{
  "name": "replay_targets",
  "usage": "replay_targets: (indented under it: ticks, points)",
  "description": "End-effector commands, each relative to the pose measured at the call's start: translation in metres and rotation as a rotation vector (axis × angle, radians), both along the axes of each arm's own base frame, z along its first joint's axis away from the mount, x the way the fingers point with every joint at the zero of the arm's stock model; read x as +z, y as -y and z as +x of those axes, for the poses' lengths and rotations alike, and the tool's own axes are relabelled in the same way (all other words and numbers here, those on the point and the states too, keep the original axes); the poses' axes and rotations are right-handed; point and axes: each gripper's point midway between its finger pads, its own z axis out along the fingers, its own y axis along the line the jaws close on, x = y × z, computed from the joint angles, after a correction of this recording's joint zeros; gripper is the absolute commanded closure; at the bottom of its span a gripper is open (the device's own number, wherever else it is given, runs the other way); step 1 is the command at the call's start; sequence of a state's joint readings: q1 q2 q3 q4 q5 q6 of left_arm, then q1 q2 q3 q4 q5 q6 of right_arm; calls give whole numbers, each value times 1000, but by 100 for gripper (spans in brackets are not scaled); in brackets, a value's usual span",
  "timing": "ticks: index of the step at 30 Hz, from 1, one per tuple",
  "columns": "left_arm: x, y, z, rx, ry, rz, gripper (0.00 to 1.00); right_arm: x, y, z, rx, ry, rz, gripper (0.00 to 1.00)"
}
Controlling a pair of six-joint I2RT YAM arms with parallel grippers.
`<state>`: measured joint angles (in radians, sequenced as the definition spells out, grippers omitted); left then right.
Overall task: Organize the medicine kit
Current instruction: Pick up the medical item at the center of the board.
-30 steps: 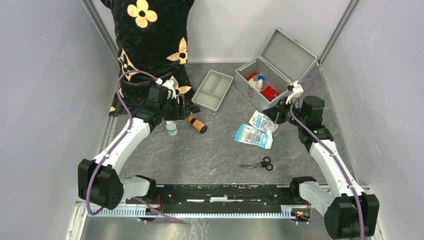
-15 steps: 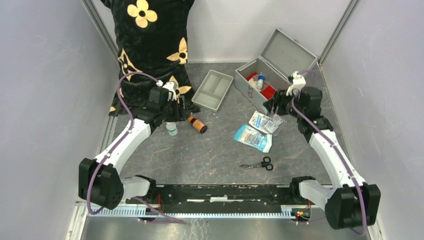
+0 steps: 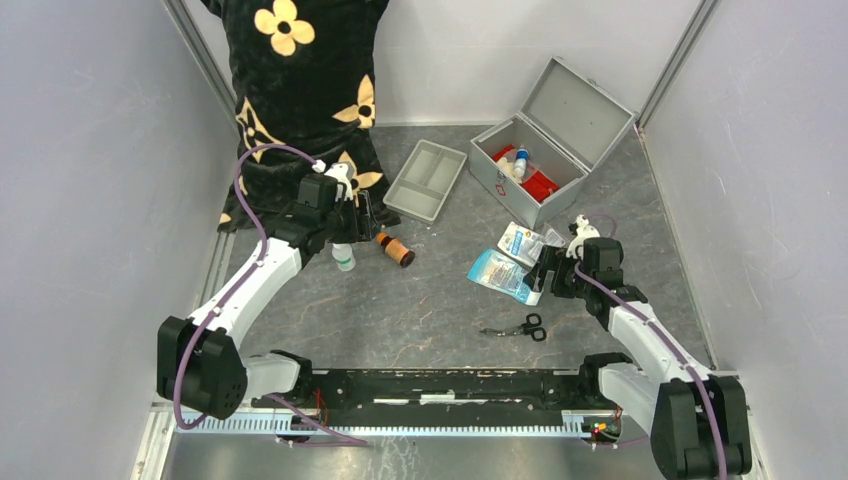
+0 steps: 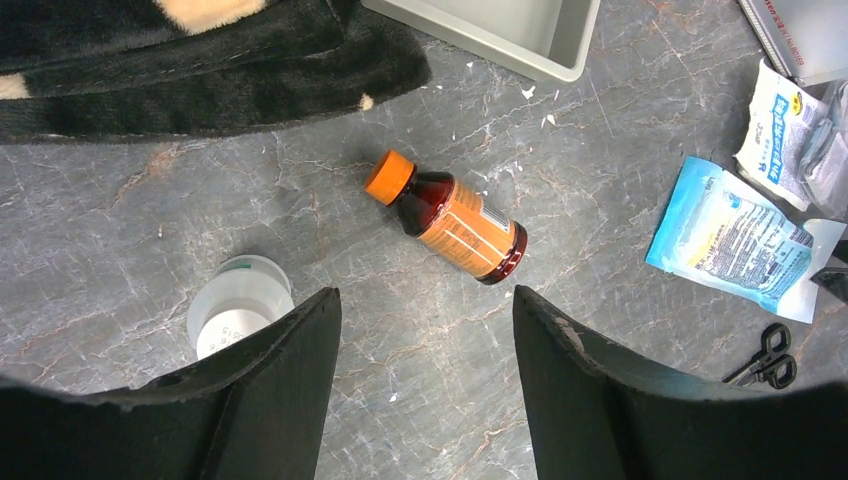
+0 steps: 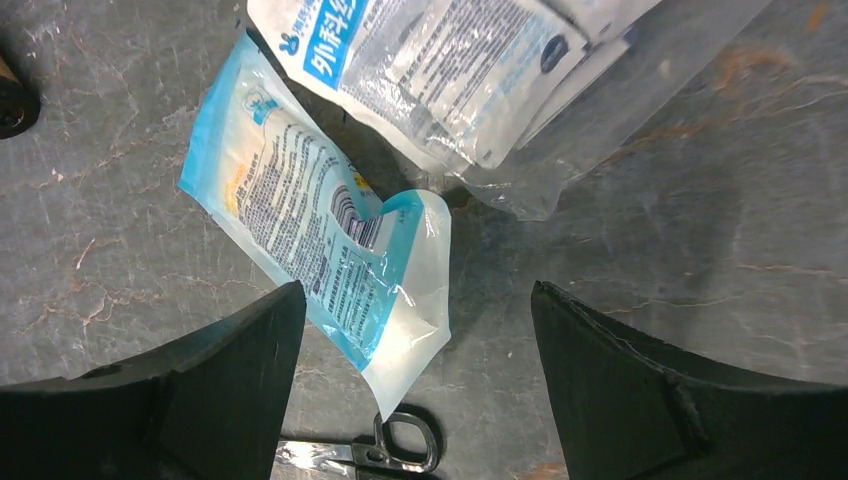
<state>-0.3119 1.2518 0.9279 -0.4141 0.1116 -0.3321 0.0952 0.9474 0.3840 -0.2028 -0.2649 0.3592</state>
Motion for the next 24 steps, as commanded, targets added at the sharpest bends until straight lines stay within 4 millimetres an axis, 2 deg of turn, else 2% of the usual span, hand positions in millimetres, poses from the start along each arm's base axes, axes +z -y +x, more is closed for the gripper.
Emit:
replay_targets:
  ticks: [1, 7, 11, 13, 15, 19, 24]
  points:
    - [15, 4, 4, -6, 61, -22, 30, -2, -13, 10, 1, 41, 99, 11]
    - [14, 4, 4, -8, 60, -23, 30, -16, -18, 5, -21, 29, 167, 16]
    - [14, 4, 5, -7, 61, -22, 30, -22, -23, 1, -34, 15, 220, 25]
    - [14, 4, 4, -6, 60, -21, 30, -23, -25, 1, -39, 16, 238, 35]
    - [14, 4, 4, -5, 59, -20, 30, -23, -24, 2, -46, 21, 241, 41]
    - [13, 3, 5, -4, 56, -19, 30, -19, -26, 5, -29, 46, 245, 66]
    - [12, 3, 5, -3, 55, -15, 30, 7, -33, 14, 39, 134, 256, 94]
